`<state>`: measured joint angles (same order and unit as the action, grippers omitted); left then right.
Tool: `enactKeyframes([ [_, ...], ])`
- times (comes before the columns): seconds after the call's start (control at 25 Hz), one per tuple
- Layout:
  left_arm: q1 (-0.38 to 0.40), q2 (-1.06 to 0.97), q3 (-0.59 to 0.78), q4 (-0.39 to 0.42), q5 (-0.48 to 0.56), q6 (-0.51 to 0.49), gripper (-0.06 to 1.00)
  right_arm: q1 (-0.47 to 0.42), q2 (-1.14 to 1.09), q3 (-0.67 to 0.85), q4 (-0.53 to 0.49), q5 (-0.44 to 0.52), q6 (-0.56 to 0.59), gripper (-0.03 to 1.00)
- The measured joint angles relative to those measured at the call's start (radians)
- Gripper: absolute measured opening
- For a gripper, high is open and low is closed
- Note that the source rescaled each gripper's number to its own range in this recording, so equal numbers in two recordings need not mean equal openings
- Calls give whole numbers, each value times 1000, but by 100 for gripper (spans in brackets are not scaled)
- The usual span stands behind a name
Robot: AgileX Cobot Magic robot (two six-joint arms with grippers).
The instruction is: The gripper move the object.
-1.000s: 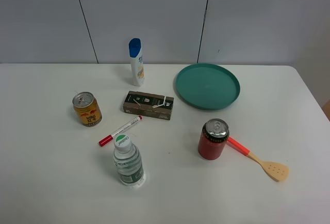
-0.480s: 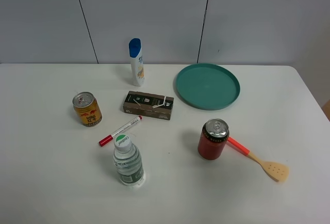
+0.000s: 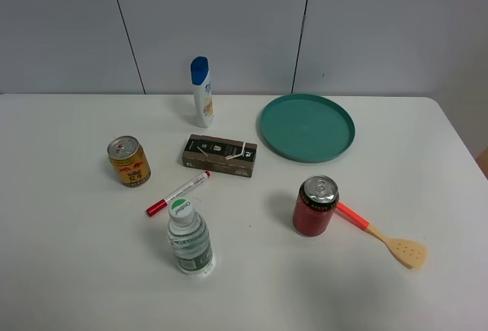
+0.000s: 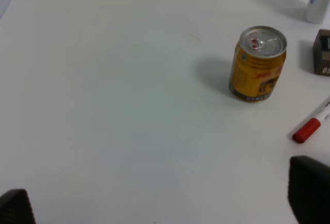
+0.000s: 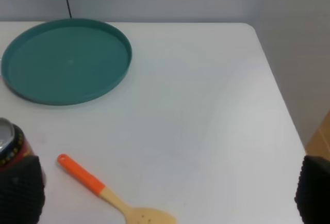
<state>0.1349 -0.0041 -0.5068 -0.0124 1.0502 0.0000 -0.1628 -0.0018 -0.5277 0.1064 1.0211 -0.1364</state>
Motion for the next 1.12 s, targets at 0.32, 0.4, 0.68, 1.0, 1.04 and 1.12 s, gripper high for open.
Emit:
enactKeyframes([
  [0.32,0,0,0,0,0,0,100,50,0,21,26,36,23,99],
  [0.4,0,0,0,0,0,0,100,62,0,21,25,36,27,99],
  [0.68,0,0,0,0,0,0,100,67,0,21,-45,36,129,99],
  [1.0,0,0,0,0,0,0,100,67,0,21,-51,36,136,99],
  [1.04,0,0,0,0,0,0,100,67,0,21,-51,36,136,99],
  [1.12,0,0,0,0,0,0,100,67,0,21,-51,36,136,99],
])
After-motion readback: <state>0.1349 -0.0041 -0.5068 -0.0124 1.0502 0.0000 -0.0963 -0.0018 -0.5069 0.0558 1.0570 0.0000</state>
